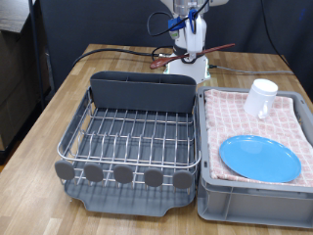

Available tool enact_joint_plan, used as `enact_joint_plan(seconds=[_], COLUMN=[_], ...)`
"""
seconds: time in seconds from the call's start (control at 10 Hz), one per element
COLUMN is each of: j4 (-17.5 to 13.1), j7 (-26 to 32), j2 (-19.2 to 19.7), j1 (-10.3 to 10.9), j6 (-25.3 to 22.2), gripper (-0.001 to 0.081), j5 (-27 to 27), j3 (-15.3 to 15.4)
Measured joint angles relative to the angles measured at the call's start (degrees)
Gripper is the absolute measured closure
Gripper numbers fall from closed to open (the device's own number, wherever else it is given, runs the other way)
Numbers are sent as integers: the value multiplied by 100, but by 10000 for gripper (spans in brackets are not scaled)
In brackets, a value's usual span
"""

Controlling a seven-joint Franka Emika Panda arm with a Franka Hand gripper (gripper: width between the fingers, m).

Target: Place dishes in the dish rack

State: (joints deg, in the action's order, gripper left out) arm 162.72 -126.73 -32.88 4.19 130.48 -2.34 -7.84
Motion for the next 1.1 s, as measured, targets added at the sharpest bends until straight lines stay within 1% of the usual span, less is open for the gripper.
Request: enact_joint_plan(seconds=[0.1,0.3,0.5,0.7,0.9,1.1], j4=[-11,-9,-4,6,4,-5], j7=[128,681,1143,1657,2096,2484], j2=[28,126,299,537,807,1071], j1=[11,53,58,64,78,121], j6=[-17,-17,-3,153,358,567], gripper=[715,715,715,715,715,715], j5=[-183,-635,-891,-1055,-1162,-1330], j3=[-174,-694,-1173,-1594,-1889,-2114])
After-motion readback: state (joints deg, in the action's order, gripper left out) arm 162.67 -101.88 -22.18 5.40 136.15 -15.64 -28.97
